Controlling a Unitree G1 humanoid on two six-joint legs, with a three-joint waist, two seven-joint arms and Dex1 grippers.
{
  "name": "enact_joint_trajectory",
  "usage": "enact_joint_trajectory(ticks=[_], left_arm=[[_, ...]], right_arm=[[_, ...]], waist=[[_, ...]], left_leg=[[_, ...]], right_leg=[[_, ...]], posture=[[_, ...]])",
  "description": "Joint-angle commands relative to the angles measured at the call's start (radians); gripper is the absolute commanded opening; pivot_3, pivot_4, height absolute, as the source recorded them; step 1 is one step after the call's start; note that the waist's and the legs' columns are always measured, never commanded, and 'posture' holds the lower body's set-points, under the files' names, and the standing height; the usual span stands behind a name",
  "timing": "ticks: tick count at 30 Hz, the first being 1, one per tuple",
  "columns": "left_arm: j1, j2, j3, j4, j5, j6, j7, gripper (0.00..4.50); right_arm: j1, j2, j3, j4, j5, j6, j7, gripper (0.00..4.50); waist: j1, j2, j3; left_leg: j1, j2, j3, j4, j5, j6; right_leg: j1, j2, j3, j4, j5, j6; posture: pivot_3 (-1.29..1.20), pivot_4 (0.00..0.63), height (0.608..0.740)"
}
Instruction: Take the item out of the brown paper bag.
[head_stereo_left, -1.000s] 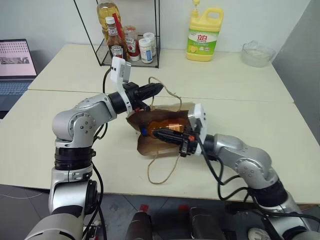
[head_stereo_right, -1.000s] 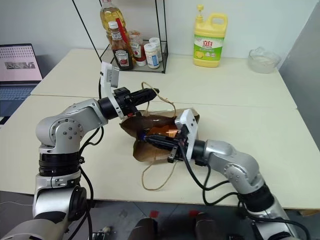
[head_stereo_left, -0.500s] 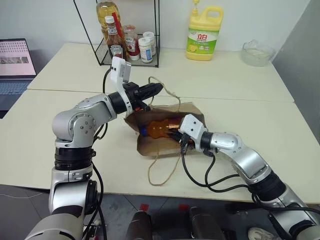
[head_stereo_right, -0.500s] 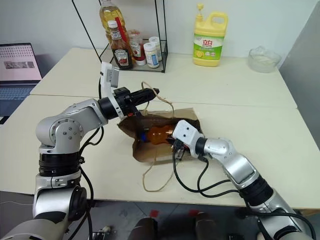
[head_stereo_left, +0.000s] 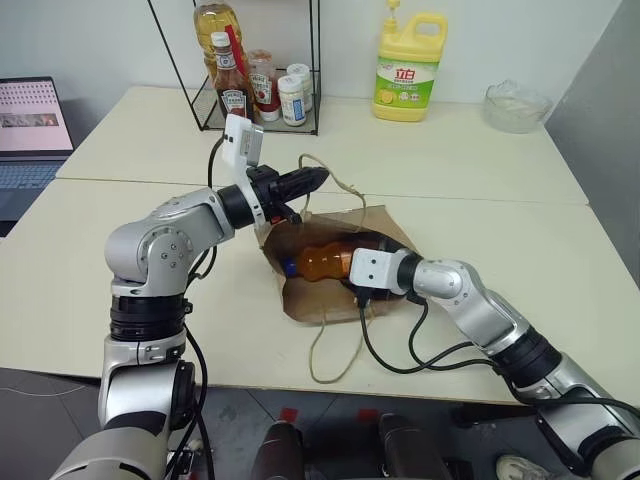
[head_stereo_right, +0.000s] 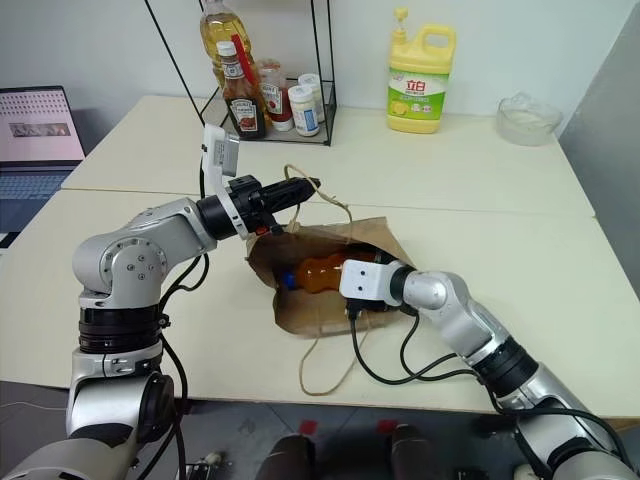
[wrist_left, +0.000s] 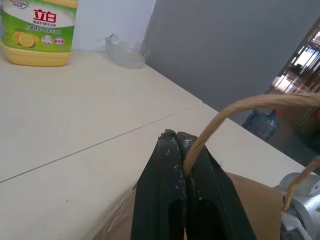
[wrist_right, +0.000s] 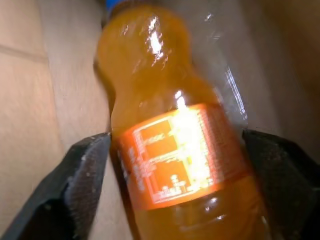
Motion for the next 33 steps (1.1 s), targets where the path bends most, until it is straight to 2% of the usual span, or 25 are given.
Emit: enact_joint_trajectory(ticks=[1, 4, 9, 10, 14, 21, 27, 33], left_arm=[[-0.009, -0.001, 0.012, -0.036, -0.007, -0.014, -0.002, 0.00], [-0.008, -0.004, 0.011, -0.039, -0.008, -0.013, -0.001, 0.00], [-0.008, -0.006, 0.012, -0.037, -0.007, -0.014, 0.001, 0.00], [-0.008, -0.006, 0.012, -0.038, -0.007, -0.014, 0.001, 0.00], [-0.008, -0.008, 0.011, -0.036, -0.003, -0.018, 0.003, 0.00], [-0.003, -0.005, -0.002, -0.022, 0.026, -0.037, 0.000, 0.00], [-0.002, -0.011, -0.016, -0.016, 0.051, -0.053, -0.006, 0.00], [-0.011, -0.002, -0.017, 0.003, 0.069, -0.063, -0.007, 0.00]], right_arm=[[-0.018, 0.003, 0.002, 0.022, -0.054, 0.017, 0.037, 4.47], [-0.023, 0.021, -0.004, 0.041, -0.078, 0.026, 0.043, 4.47], [-0.025, 0.033, -0.026, 0.047, -0.087, 0.021, 0.059, 3.33], [-0.023, 0.032, -0.031, 0.044, -0.089, 0.017, 0.060, 3.28], [-0.011, 0.041, -0.058, 0.020, -0.063, -0.009, 0.059, 3.28], [0.047, 0.110, -0.185, -0.099, 0.147, -0.074, 0.100, 3.28], [0.077, 0.162, -0.290, -0.202, 0.341, -0.024, 0.134, 3.28], [0.178, 0.046, -0.396, -0.369, 0.443, 0.022, 0.195, 3.28]], waist=[[0.000, 0.000, 0.000], [0.000, 0.000, 0.000], [-0.001, 0.000, 0.000], [-0.001, 0.000, 0.000], [0.000, 0.000, 0.000], [-0.002, 0.000, 0.000], [-0.002, 0.000, 0.000], [0.003, 0.001, 0.000]], left_leg=[[0.000, 0.000, 0.000, 0.000, 0.000, 0.000], [0.000, 0.000, 0.000, 0.000, 0.000, 0.000], [0.001, 0.000, 0.000, 0.000, 0.000, 0.000], [0.001, 0.000, 0.000, 0.000, 0.000, 0.000], [0.000, 0.000, 0.000, 0.000, 0.000, 0.000], [0.000, 0.000, 0.000, 0.000, 0.000, 0.000], [0.000, 0.000, 0.000, 0.000, 0.000, 0.000], [-0.001, 0.000, 0.000, 0.000, 0.000, 0.000]], right_leg=[[0.000, 0.000, 0.000, 0.000, 0.000, 0.000], [0.000, 0.000, 0.000, 0.000, 0.000, 0.000], [0.000, 0.000, 0.000, 0.001, 0.000, 0.000], [0.000, 0.000, 0.000, 0.001, 0.000, 0.000], [0.000, 0.000, 0.000, 0.001, 0.000, 0.000], [0.000, 0.000, 0.000, 0.001, 0.000, 0.000], [0.000, 0.000, 0.000, 0.001, 0.000, 0.000], [0.000, 0.000, 0.000, 0.000, 0.000, 0.000]], posture=[[0.00, 0.150, 0.740], [0.00, 0.150, 0.740], [0.00, 0.150, 0.740], [0.00, 0.150, 0.740], [0.00, 0.150, 0.740], [0.00, 0.150, 0.740], [0.00, 0.150, 0.740], [0.00, 0.150, 0.740]])
